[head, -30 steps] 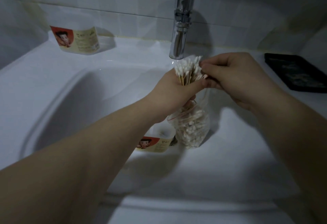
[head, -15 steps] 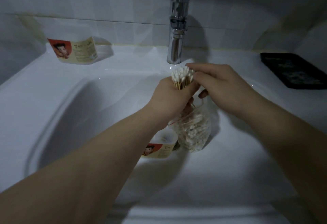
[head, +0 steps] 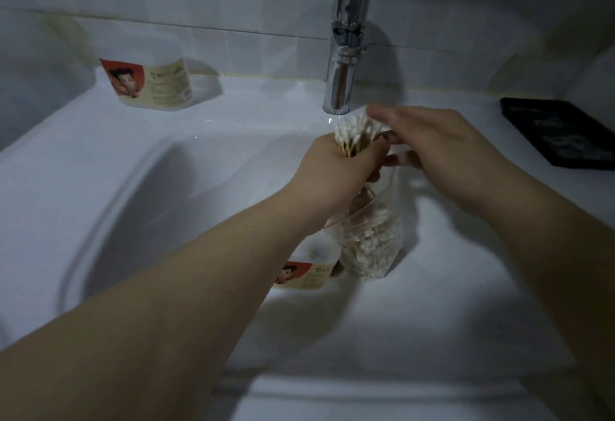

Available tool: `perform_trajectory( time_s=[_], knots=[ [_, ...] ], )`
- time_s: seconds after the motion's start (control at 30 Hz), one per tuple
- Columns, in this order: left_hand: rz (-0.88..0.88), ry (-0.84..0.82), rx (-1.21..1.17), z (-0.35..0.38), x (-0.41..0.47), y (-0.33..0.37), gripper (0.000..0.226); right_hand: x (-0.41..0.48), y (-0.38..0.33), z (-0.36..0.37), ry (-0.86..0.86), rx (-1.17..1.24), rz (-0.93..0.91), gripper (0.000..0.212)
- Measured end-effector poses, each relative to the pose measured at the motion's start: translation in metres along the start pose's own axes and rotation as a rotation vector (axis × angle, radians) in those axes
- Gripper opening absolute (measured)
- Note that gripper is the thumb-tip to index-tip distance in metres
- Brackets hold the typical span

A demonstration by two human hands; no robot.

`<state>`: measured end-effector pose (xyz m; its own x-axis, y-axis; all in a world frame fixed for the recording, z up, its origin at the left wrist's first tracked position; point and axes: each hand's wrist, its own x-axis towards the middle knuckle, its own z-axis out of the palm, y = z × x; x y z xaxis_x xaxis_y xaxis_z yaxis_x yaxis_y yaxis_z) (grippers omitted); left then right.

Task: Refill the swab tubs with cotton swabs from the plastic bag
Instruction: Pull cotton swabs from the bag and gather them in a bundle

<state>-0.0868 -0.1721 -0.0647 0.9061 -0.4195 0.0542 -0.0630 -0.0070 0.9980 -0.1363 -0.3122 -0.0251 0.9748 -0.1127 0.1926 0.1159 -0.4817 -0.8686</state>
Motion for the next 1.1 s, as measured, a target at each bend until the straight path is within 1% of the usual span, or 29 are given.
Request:
perform_trajectory(
  time_s=[0.07, 0.13, 0.2, 0.27, 0.33, 0.43, 0.47, 0.57, 0.67, 0.7, 0.73, 0.83, 0.9, 1.03, 1.1],
  knots=[
    [0.012, 0.093, -0.021, -0.002, 0.002, 0.002, 0.017, 0.001, 0.003, 0.002, 0.092, -0.069, -0.018, 0.032],
    [0.010, 0.200, -0.070, -0.005, 0.006, 0.003, 0.020, 0.000, 0.006, 0.002, 0.086, -0.234, -0.009, 0.030],
    [-0.020, 0.242, -0.159, -0.007, 0.006, 0.005, 0.016, -0.003, 0.007, 0.002, -0.035, -0.516, 0.008, 0.026],
    [-0.037, 0.235, -0.208, -0.006, 0.005, 0.007, 0.016, -0.004, 0.007, 0.003, -0.205, -0.786, 0.045, 0.025],
    [-0.026, 0.214, -0.218, -0.003, 0.004, 0.007, 0.018, -0.006, 0.003, 0.007, -0.330, -0.910, 0.103, 0.030],
    [-0.011, 0.194, -0.201, 0.000, 0.003, 0.006, 0.021, -0.008, -0.007, 0.008, -0.360, -0.928, 0.112, 0.056],
    [-0.007, 0.192, -0.186, 0.000, 0.003, 0.005, 0.022, -0.011, -0.009, 0.008, -0.364, -0.919, 0.096, 0.057],
    [0.009, 0.180, -0.139, 0.001, 0.003, 0.003, 0.024, -0.013, -0.009, 0.013, -0.395, -0.912, 0.059, 0.045],
    [0.011, 0.171, -0.114, 0.001, 0.002, 0.002, 0.024, -0.010, -0.002, 0.018, -0.496, -0.937, 0.022, 0.022],
    [0.011, 0.173, -0.106, 0.001, 0.002, 0.002, 0.023, -0.010, -0.001, 0.020, -0.523, -0.933, 0.014, 0.019],
    [0.011, 0.174, -0.100, 0.001, 0.001, 0.002, 0.022, -0.010, 0.000, 0.019, -0.531, -0.936, 0.011, 0.018],
    [0.020, 0.167, -0.069, 0.003, 0.000, 0.000, 0.022, -0.011, 0.001, 0.020, -0.478, -0.982, -0.017, 0.016],
    [0.041, 0.169, -0.002, 0.003, 0.001, -0.004, 0.025, -0.010, 0.002, 0.021, -0.470, -1.008, -0.040, 0.015],
    [0.088, 0.149, 0.059, 0.004, 0.001, -0.007, 0.025, -0.010, 0.005, 0.020, -0.548, -1.039, -0.064, 0.019],
    [0.098, 0.151, 0.084, 0.005, 0.000, -0.008, 0.025, -0.010, 0.006, 0.021, -0.578, -1.057, -0.067, 0.015]
  ],
)
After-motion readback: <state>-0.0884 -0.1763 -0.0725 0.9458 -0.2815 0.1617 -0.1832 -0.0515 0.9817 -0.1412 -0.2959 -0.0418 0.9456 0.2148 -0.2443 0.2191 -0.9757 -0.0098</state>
